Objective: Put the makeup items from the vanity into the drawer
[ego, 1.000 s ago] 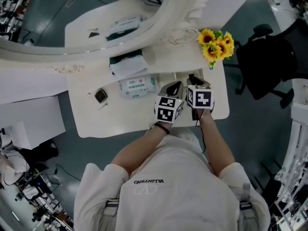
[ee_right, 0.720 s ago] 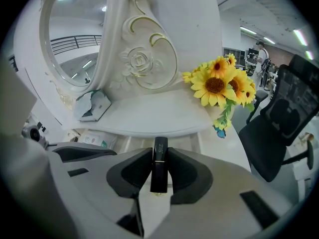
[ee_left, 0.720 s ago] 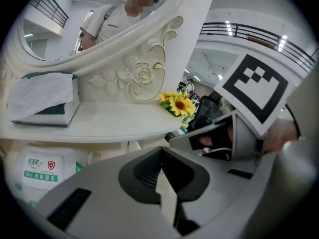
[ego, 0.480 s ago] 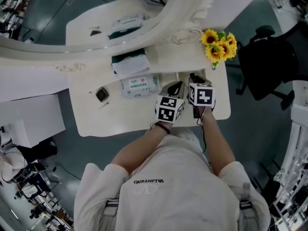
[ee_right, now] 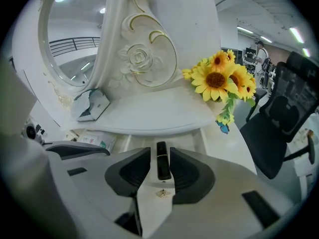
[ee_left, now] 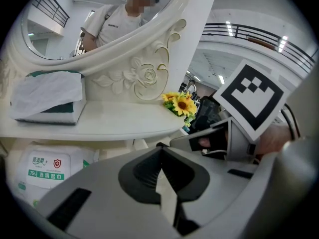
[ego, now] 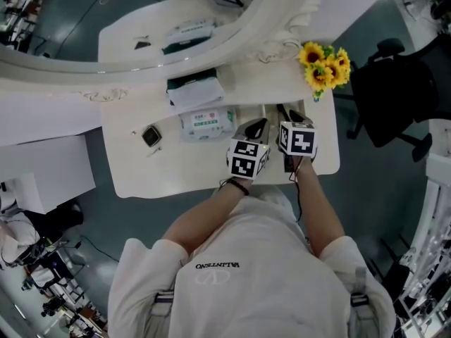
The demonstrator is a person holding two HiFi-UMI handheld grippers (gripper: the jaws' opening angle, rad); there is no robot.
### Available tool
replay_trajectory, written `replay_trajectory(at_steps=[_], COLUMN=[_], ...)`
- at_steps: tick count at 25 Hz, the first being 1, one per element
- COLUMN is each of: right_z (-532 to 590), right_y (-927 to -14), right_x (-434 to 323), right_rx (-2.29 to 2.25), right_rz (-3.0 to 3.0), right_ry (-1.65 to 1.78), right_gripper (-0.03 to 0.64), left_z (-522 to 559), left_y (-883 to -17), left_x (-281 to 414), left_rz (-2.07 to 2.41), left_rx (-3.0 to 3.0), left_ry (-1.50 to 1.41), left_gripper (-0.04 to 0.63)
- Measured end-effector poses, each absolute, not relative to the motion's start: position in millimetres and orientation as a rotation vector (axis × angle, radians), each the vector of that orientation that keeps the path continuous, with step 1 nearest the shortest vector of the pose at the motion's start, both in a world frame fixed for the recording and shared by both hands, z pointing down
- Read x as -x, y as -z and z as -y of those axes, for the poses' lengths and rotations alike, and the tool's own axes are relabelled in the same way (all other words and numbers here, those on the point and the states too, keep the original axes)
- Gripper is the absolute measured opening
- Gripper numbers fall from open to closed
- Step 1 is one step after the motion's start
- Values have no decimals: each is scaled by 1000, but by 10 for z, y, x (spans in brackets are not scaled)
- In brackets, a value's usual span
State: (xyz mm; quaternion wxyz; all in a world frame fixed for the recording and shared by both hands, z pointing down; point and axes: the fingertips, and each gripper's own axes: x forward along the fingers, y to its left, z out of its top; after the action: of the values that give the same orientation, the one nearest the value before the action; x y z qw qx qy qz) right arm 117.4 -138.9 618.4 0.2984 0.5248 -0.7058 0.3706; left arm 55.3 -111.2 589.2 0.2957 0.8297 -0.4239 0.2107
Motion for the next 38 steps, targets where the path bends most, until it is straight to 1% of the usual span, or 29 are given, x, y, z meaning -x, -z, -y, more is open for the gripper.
replay_trajectory(at_steps=[3, 10, 13, 15, 18, 22, 25, 30, 38], right_z=[1375, 1291, 1254, 1248, 1226, 1162, 1136, 1138, 1119], right_y=[-6179, -6163, -6120, -6054, -5989, -5902, -5774, -5403, -4579], right_x=[-1168, -1216, -1228, -1249, -1254, -1223, -1188, -1145, -1115], right_rx=[-1391, -1431, -1462, -1492, -1501, -1499, -1504, -1518, -1594], right_rz=[1878, 1879, 1889, 1894, 1899, 1925, 1978, 2136, 2424], right_ry=[-978, -979, -964, -925, -895, -888, -872, -805, -550], right_gripper=[147, 147, 120, 66, 12, 9, 9, 9, 9], left_z=[1100, 1073, 1041, 1015, 990, 924, 882, 871, 748], left_y=[-5887, -5829, -5814, -5799, -5767, -5693, -5528, -5169, -4411], left_x=[-535, -507, -487, -479, -465, -397, -243, 219, 827], left_rz=[1127, 1124, 1122, 1120, 1128, 1142, 1177, 1327, 1538], left_rx=[-2208, -2222, -2228, -2231, -2238, -2246, -2269, -2363, -2529], left_ry=[-557, -532, -532, -531, -523, -504, -472, -479, -328], left_gripper=[0, 0, 0, 0, 0, 0, 0, 0, 0])
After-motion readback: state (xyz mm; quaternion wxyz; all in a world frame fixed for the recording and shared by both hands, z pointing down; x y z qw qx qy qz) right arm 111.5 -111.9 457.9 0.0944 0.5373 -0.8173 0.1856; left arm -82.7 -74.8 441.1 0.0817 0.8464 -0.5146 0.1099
